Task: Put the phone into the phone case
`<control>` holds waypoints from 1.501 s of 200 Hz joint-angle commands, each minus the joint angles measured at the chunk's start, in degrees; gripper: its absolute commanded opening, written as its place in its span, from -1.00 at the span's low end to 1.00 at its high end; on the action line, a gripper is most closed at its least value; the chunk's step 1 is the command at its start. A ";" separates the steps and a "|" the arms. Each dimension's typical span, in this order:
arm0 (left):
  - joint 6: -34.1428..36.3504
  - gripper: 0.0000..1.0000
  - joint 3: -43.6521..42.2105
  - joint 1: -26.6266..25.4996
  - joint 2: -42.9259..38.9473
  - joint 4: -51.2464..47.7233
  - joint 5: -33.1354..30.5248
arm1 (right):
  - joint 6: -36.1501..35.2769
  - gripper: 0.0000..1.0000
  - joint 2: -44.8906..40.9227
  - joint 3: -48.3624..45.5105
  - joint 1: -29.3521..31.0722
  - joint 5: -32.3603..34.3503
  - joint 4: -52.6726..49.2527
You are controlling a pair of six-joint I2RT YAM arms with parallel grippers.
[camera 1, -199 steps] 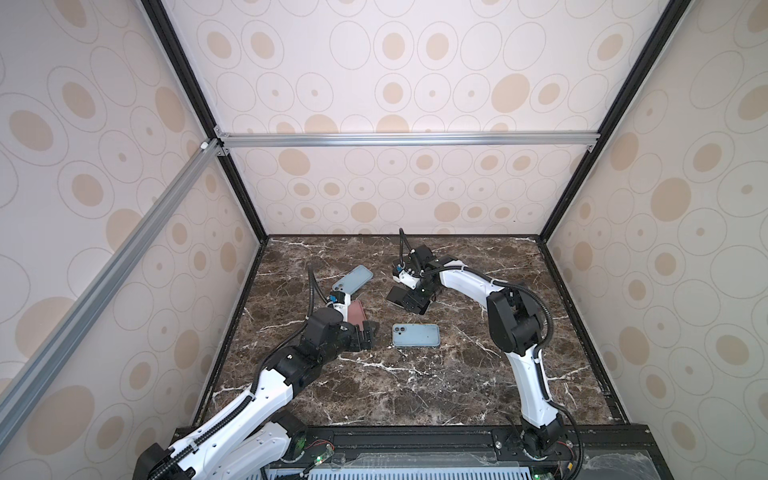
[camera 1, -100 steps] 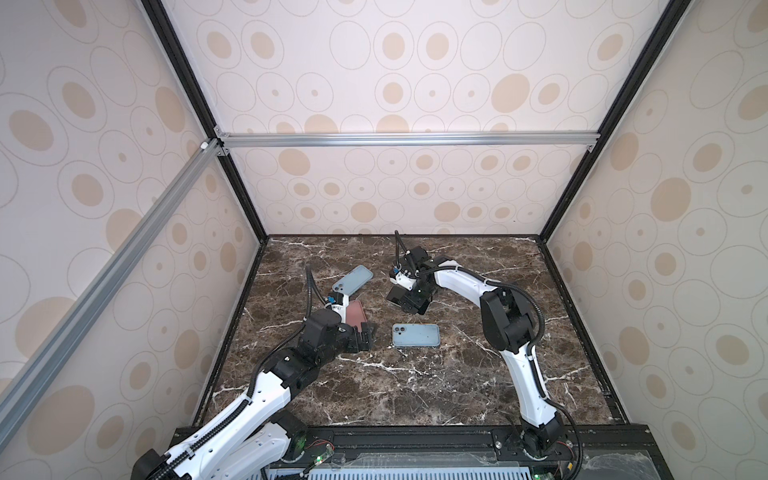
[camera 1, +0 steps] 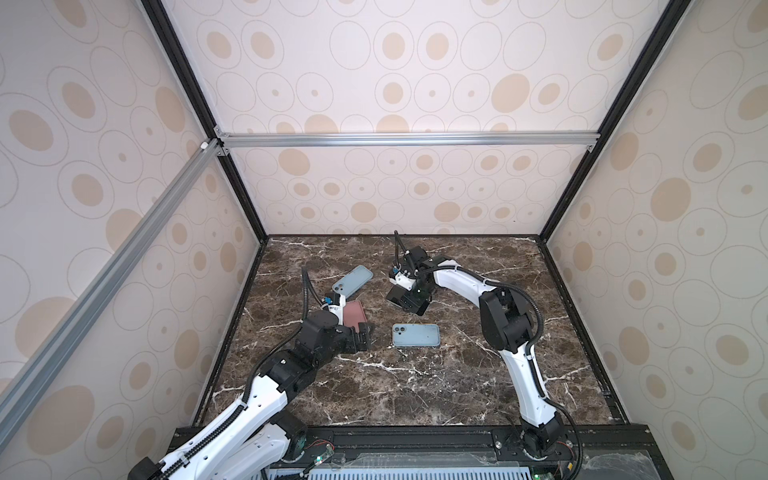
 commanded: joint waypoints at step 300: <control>-3.31 1.00 2.79 1.83 0.90 1.49 1.60 | 13.01 -0.66 -20.14 -16.26 1.07 -10.13 6.50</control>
